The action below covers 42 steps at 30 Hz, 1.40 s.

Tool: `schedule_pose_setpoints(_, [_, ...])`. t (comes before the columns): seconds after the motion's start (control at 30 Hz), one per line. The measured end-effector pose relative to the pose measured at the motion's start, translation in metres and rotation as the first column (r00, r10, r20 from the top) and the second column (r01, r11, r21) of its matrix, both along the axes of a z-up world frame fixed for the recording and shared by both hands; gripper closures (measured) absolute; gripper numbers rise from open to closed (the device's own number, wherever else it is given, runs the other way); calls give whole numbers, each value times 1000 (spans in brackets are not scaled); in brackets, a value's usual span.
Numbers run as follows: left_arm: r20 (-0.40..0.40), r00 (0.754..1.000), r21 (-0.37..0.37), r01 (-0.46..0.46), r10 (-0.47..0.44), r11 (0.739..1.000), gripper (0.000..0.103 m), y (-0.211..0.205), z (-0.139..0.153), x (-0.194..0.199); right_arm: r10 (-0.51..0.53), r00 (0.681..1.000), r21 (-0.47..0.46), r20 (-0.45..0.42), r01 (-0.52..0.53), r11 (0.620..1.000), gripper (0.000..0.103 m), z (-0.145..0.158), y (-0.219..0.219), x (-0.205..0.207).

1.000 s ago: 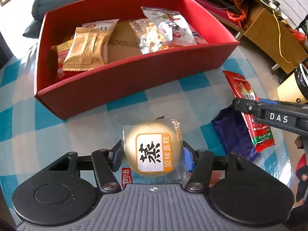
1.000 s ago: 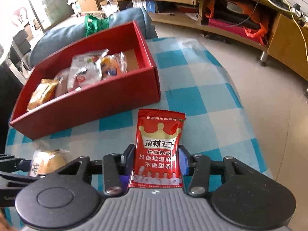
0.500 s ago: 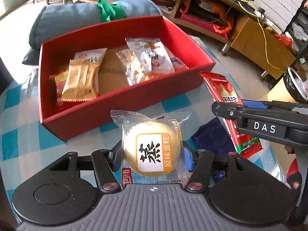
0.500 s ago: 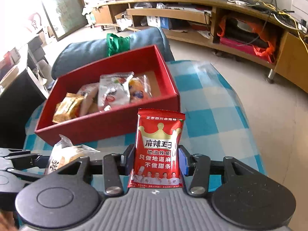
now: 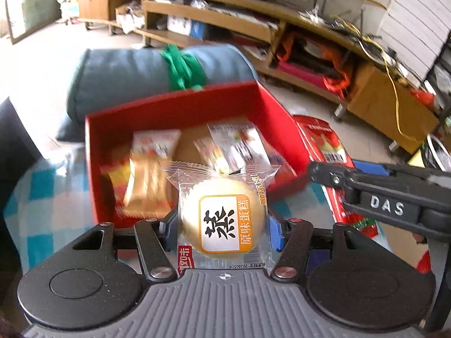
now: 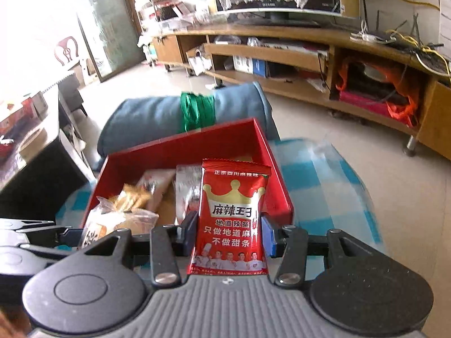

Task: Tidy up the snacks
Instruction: 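Lift and carry the cake bun and red spicy-strip pack toward the box with both tools, then lower both tools into the box and open them to release the snacks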

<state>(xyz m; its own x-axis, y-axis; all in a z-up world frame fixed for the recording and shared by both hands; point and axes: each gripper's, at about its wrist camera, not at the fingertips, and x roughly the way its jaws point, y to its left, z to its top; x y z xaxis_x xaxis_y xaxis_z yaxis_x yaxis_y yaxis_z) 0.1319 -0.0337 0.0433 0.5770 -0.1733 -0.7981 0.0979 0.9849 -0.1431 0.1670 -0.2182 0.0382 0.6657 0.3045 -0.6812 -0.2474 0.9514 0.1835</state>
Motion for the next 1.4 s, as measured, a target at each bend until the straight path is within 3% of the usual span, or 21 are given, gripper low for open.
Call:
schedule_pose_setpoints(0.2, [35, 997, 24, -75, 74, 997, 37, 16, 6, 27, 3, 1000, -12, 21, -3, 1000, 57, 0, 9, 24])
schedule_pose_setpoints(0.57, [-2, 988, 51, -153, 153, 987, 37, 33, -12, 57, 39, 999, -37, 16, -38, 999, 57, -18, 32, 52])
schedule_pose_setpoints(0.93, [-33, 985, 83, -169, 172, 982, 36, 37, -26, 64, 43, 999, -54, -3, -43, 998, 57, -32, 38, 63])
schedule_pose_setpoints(1.1, [-10, 986, 96, -165, 167, 982, 36, 35, -23, 63, 35, 999, -65, -8, -36, 997, 56, -35, 38, 66])
schedule_pose_setpoints(1.4, [-17, 988, 102, -154, 157, 983, 31, 33, -23, 61, 22, 1000, -44, 15, -22, 999, 54, -29, 33, 63])
